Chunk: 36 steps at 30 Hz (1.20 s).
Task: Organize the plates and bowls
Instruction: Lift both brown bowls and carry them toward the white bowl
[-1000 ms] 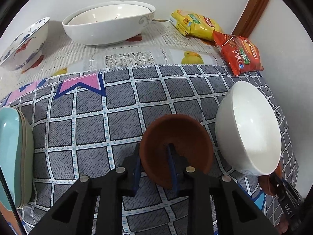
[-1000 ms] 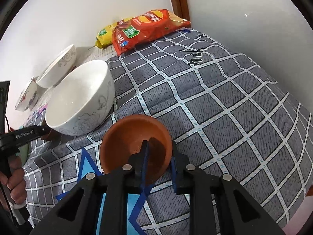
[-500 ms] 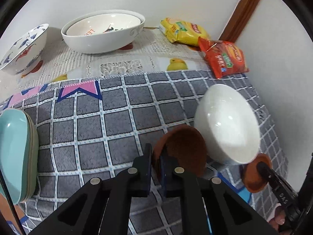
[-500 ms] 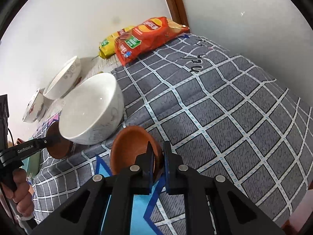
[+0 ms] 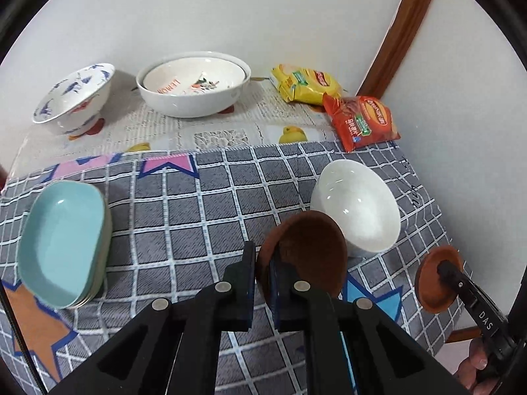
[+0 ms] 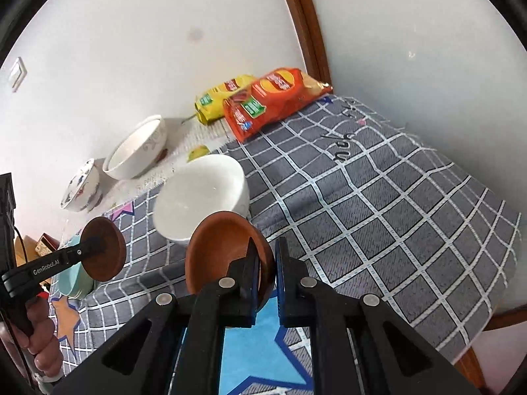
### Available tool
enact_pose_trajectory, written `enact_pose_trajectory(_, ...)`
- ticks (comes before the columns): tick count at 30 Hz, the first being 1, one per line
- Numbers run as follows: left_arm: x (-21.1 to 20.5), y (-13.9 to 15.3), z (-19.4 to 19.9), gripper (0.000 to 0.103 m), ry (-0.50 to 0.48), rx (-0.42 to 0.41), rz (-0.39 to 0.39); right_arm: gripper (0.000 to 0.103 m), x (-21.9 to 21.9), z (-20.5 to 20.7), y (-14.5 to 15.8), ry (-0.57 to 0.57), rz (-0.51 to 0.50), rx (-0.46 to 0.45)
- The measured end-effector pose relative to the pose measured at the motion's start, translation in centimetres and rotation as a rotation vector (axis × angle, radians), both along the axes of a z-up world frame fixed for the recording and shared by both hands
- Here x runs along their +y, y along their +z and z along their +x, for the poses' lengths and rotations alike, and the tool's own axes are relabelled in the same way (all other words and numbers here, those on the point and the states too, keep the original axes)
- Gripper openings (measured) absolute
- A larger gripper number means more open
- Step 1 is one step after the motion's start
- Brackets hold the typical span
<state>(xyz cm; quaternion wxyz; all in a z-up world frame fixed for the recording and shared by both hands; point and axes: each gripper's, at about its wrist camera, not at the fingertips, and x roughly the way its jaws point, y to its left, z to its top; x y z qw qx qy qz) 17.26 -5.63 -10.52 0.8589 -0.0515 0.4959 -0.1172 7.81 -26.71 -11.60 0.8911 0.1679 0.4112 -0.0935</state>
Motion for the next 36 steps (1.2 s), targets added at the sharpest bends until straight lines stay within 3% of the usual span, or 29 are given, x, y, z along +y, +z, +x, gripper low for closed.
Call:
enact_pose_trajectory(13, 2.9, 2.8, -4.4, 0.008, 0.069, -0.022, -0.02, 0.009, 2.2, -2.6, 3.4, 0.015, 0.035, -0.041)
enact_pose_trajectory(36, 4.7, 6.3, -10.7, 0.008, 0.093, -0.094, -0.03, 0.009, 5.5, -6.8, 7.2, 0.053, 0.048, -0.108)
